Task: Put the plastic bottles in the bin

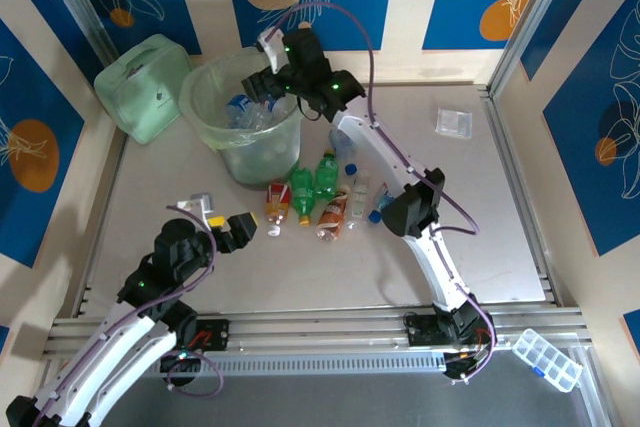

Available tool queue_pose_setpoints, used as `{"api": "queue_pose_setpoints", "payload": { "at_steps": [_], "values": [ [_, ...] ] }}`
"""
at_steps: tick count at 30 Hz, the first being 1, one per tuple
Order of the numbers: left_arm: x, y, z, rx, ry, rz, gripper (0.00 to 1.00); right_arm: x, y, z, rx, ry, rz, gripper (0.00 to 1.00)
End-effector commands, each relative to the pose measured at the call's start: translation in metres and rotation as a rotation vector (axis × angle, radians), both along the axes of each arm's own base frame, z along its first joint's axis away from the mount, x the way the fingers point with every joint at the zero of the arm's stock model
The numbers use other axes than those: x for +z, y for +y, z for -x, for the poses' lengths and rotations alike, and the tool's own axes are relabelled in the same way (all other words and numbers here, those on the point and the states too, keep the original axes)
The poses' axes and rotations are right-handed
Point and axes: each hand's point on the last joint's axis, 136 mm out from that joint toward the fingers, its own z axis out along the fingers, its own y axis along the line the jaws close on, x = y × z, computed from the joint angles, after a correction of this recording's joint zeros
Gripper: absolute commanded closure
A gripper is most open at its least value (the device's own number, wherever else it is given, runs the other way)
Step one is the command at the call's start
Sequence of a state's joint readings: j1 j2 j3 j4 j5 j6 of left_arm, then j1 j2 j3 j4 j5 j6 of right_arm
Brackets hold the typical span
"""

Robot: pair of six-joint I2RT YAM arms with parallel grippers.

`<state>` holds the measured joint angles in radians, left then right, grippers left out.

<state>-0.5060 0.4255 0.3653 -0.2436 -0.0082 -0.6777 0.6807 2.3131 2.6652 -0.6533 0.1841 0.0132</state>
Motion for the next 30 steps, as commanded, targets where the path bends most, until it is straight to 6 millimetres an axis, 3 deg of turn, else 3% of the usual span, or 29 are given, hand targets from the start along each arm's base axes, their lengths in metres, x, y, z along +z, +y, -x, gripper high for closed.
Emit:
{"api": "queue_pose_setpoints", "payload": {
  "at_steps": [1,6,10,13,18,22,24,30],
  "values": [
    [0.008,0.004,-0.001,0.012,-0.043,-0.001,0.01,0.072,-0.029,0.034,-0.040,-0.028,-0.110,0.11],
    [0.008,0.003,0.000,0.005,-0.039,0.008,0.00,0.080,-0.070,0.060,-0.162,0.058,-0.193,0.16],
    [0.007,0.001,0.000,-0.001,-0.034,0.016,0.00,0.062,-0.121,0.080,-0.324,0.147,-0.293,0.25],
    [0.007,-0.001,0.000,-0.008,-0.029,0.023,0.00,0.028,-0.171,0.090,-0.516,0.255,-0.365,0.31],
    [0.005,-0.003,-0.001,-0.014,-0.017,0.028,0.00,-0.060,-0.242,0.111,-0.817,0.456,-0.402,0.32],
    [0.003,-0.005,-0.001,-0.019,-0.010,0.027,0.00,-0.118,-0.273,0.130,-1.001,0.530,-0.295,0.28],
    [0.002,-0.005,-0.001,-0.019,-0.007,0.025,0.00,-0.139,-0.278,0.133,-1.029,0.563,-0.235,0.25],
    [0.000,-0.004,-0.002,-0.013,-0.001,0.017,0.00,-0.177,-0.304,0.127,-1.150,0.617,-0.098,0.14]
  ]
}}
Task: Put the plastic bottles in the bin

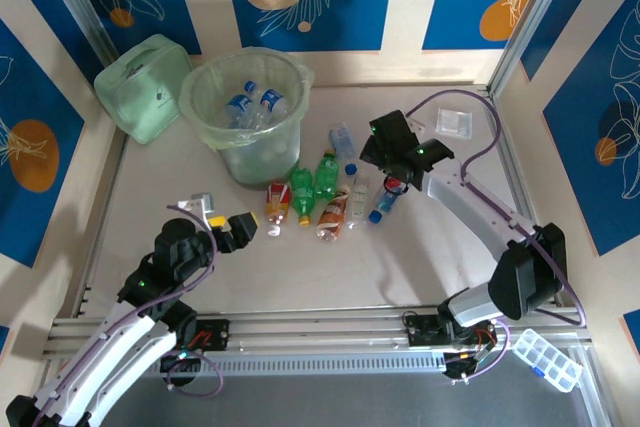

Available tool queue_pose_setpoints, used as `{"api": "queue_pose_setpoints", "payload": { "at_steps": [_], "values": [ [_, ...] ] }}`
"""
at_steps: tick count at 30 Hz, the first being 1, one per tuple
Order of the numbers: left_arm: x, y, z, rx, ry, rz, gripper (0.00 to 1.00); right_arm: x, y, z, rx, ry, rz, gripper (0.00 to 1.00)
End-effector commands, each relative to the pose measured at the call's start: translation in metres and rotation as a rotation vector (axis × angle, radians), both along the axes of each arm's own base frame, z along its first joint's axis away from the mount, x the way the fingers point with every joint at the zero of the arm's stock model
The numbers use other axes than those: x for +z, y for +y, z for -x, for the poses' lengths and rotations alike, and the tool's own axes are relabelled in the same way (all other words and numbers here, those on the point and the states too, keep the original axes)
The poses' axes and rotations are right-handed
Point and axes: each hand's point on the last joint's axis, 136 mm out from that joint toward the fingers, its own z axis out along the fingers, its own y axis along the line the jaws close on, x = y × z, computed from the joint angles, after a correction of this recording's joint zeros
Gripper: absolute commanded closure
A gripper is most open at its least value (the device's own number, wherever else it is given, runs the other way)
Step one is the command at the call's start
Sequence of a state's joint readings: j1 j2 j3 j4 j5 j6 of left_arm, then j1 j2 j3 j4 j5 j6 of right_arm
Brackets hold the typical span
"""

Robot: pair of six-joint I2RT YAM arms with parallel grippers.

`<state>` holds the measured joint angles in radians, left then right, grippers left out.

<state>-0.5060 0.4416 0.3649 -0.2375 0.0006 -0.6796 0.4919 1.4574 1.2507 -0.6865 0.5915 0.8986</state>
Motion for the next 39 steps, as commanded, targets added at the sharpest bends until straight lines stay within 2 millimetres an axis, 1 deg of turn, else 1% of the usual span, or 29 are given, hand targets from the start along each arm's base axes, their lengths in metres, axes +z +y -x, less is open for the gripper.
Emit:
{"api": "queue_pose_setpoints", "payload": {
  "at_steps": [1,5,8,14,18,22,25,27,30,34,36,39],
  "values": [
    [0.003,-0.001,-0.001,-0.004,-0.014,0.015,0.00,-0.016,-0.026,-0.005,-0.115,0.065,0.063,0.12],
    [0.002,0.001,-0.002,0.005,-0.013,0.008,0.00,-0.044,-0.037,-0.013,-0.193,0.214,0.053,0.08],
    [0.002,0.001,-0.002,0.006,-0.013,0.004,0.00,-0.063,-0.039,-0.020,-0.223,0.318,0.031,0.06],
    [0.003,0.001,-0.002,0.005,-0.013,0.005,0.00,-0.096,-0.041,-0.033,-0.243,0.396,-0.005,0.01],
    [0.004,0.001,-0.001,0.007,-0.015,0.005,0.00,-0.116,-0.044,-0.035,-0.264,0.441,-0.026,0.02],
    [0.004,0.001,-0.001,0.005,-0.014,0.008,0.00,-0.135,-0.041,-0.038,-0.258,0.468,-0.053,0.08],
    [0.004,0.000,-0.001,0.003,-0.013,0.008,0.00,-0.143,-0.040,-0.041,-0.255,0.481,-0.079,0.11],
    [0.004,0.000,-0.002,0.002,-0.016,0.008,0.00,-0.144,-0.042,-0.042,-0.254,0.474,-0.079,0.14],
    [0.004,0.000,-0.002,-0.001,-0.015,0.008,0.00,-0.141,-0.045,-0.042,-0.266,0.459,-0.071,0.20],
    [0.003,-0.001,-0.003,0.000,-0.011,0.006,0.00,-0.136,-0.046,-0.040,-0.271,0.448,-0.072,0.31],
    [0.002,-0.002,-0.003,-0.007,-0.010,0.009,0.00,-0.132,-0.047,-0.038,-0.274,0.440,-0.068,0.34],
    [0.002,-0.005,-0.003,-0.016,-0.005,0.015,0.00,-0.125,-0.051,-0.037,-0.278,0.420,-0.059,0.36]
  ]
}}
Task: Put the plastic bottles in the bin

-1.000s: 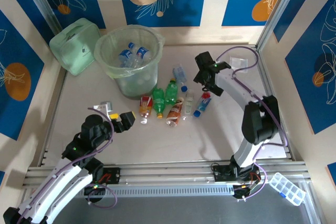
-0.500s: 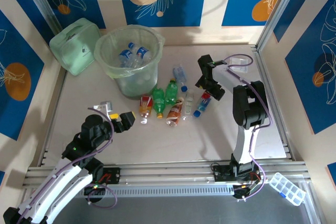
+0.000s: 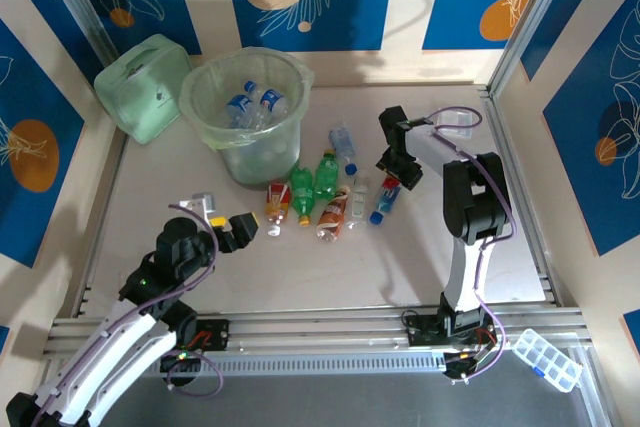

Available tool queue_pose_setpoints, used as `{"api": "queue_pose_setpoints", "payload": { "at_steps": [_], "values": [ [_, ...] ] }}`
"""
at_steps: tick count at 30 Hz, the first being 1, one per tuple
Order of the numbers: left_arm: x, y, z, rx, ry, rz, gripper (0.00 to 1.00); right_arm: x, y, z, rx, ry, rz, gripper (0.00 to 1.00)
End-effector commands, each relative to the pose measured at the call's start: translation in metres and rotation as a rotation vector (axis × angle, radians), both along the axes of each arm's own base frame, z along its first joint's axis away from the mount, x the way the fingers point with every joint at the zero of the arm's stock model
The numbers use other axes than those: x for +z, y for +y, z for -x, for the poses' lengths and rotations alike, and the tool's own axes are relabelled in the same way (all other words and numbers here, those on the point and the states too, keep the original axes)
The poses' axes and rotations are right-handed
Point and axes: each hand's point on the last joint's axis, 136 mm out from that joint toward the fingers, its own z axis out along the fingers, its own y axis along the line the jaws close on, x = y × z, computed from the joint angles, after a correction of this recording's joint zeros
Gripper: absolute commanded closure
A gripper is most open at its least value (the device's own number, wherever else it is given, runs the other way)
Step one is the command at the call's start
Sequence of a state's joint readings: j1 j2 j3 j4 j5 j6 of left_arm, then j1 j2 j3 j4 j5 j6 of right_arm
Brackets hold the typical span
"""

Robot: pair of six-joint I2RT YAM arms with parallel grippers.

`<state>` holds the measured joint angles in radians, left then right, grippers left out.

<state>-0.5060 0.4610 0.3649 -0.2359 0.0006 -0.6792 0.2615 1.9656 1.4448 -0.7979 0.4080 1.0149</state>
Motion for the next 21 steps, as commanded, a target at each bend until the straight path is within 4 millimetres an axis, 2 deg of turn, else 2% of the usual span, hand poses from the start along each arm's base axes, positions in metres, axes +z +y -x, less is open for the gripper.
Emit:
{"api": "queue_pose_setpoints", "payload": {
  "at_steps": [1,3,5,7,11,14,17,21],
  "values": [
    [0.006,-0.006,-0.002,-0.024,-0.021,0.026,0.00,0.019,-0.004,0.005,-0.019,-0.031,0.005,0.37],
    [0.007,-0.010,-0.002,-0.043,-0.022,0.036,0.01,0.026,-0.007,0.008,-0.030,-0.042,0.007,0.38],
    [0.013,-0.023,-0.001,-0.107,-0.037,0.072,0.01,0.037,-0.007,0.012,-0.034,-0.068,0.001,0.38],
    [0.020,-0.038,0.001,-0.185,-0.059,0.131,0.01,0.052,-0.004,0.017,-0.017,-0.119,-0.001,0.38],
    [0.021,-0.058,0.002,-0.273,-0.038,0.169,0.01,0.085,0.010,0.028,0.045,-0.249,-0.010,0.38],
    [0.025,-0.075,0.008,-0.357,-0.048,0.188,0.01,0.108,0.031,0.039,0.128,-0.362,-0.045,0.39],
    [0.033,-0.091,0.016,-0.450,-0.077,0.207,0.01,0.127,0.065,0.047,0.272,-0.468,-0.111,0.39],
    [0.042,-0.097,0.021,-0.491,-0.120,0.227,0.01,0.137,0.095,0.060,0.379,-0.525,-0.140,0.42]
  ]
}}
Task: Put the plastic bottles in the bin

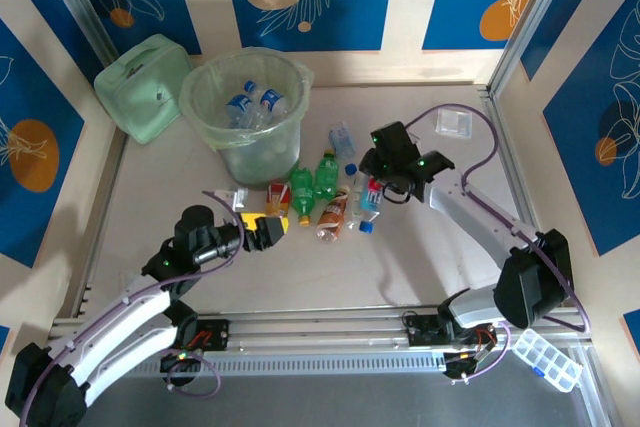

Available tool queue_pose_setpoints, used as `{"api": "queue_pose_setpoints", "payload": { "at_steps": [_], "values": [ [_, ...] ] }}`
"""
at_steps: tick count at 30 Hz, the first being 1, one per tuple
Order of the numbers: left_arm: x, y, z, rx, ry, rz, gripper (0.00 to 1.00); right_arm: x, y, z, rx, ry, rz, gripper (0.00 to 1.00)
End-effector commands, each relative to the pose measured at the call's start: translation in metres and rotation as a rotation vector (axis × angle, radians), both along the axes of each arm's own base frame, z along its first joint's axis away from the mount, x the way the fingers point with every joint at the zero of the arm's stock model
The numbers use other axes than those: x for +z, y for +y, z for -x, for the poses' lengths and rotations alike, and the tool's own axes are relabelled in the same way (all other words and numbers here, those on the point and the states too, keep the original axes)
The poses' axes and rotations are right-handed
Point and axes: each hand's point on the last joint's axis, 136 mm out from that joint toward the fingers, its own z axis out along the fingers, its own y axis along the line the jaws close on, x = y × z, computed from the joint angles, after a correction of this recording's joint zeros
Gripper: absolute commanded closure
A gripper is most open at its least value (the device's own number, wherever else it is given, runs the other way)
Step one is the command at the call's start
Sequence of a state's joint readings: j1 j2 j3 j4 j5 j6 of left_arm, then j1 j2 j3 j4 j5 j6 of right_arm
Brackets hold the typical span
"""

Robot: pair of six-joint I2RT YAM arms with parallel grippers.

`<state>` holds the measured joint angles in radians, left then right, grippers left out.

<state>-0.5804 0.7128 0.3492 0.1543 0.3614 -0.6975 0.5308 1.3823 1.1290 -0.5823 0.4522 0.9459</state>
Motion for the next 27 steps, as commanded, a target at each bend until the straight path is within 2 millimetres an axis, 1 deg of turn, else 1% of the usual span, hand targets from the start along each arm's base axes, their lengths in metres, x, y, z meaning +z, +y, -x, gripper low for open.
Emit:
{"api": "queue_pose_setpoints", "payload": {
  "at_steps": [1,3,5,8,15,18,22,25,27],
  "values": [
    [0.021,-0.013,0.007,-0.076,-0.087,0.052,0.01,0.008,0.019,0.000,0.073,-0.073,0.000,0.42],
    [0.021,-0.016,0.006,-0.068,-0.085,0.023,0.01,0.007,0.023,0.003,0.081,-0.100,0.035,0.42],
    [0.018,-0.022,0.008,-0.086,-0.072,-0.018,0.00,0.002,0.023,0.004,0.074,-0.104,0.066,0.42],
    [0.014,-0.038,0.011,-0.139,-0.048,-0.080,0.00,0.003,0.030,0.006,0.095,-0.114,0.030,0.42],
    [0.009,-0.085,0.007,-0.257,-0.008,-0.172,0.01,0.016,0.042,0.018,0.139,-0.176,-0.075,0.42],
    [0.012,-0.106,0.005,-0.309,-0.007,-0.163,0.01,0.023,0.040,0.024,0.140,-0.205,-0.105,0.42],
    [0.015,-0.134,0.008,-0.397,-0.028,-0.157,0.01,0.031,0.043,0.030,0.157,-0.226,-0.165,0.41],
    [0.012,-0.144,0.005,-0.417,-0.058,-0.162,0.01,0.035,0.050,0.036,0.185,-0.227,-0.222,0.41],
    [0.006,-0.143,-0.001,-0.398,-0.077,-0.194,0.01,0.038,0.053,0.040,0.203,-0.226,-0.249,0.41]
  ]
}}
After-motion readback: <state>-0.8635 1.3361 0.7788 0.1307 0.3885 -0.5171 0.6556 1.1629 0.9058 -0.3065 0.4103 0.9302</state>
